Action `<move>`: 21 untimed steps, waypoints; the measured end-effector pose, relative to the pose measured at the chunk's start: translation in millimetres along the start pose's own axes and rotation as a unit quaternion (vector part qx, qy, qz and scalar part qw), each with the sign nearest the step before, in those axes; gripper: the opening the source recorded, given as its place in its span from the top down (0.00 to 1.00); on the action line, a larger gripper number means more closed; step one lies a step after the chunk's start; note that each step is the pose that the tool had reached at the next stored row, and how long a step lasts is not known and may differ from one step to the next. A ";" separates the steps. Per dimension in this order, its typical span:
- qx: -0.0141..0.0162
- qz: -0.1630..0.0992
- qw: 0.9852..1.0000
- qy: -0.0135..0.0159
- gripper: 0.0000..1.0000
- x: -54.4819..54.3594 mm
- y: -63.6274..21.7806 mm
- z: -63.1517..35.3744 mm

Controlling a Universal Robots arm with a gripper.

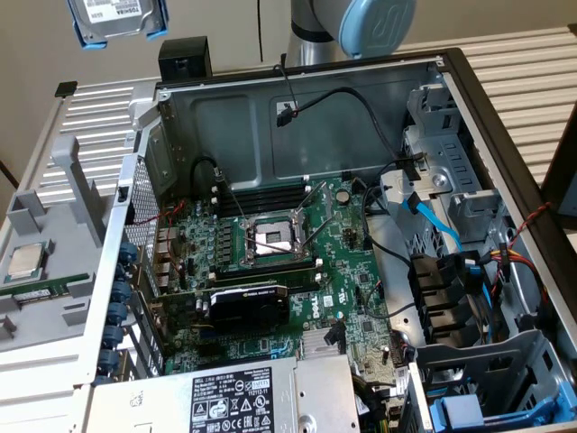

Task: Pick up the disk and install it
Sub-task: 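Pick up the disk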

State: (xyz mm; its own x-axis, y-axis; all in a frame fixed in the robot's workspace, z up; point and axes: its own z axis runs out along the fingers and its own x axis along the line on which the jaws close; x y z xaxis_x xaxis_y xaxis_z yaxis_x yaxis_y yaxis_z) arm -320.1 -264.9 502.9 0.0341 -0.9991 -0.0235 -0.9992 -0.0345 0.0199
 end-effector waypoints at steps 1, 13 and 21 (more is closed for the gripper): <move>0.000 0.000 1.000 0.000 0.63 2.2 -1.7 -0.1; 0.000 0.000 1.000 0.000 0.63 27.8 -27.4 -1.3; -0.001 0.000 1.000 0.000 0.63 36.2 -61.0 -2.1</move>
State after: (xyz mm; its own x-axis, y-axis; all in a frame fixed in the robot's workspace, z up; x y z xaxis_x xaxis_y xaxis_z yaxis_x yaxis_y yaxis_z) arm -257.8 -298.9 503.0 0.0340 -0.9991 -0.0235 -0.9992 -0.0345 0.0222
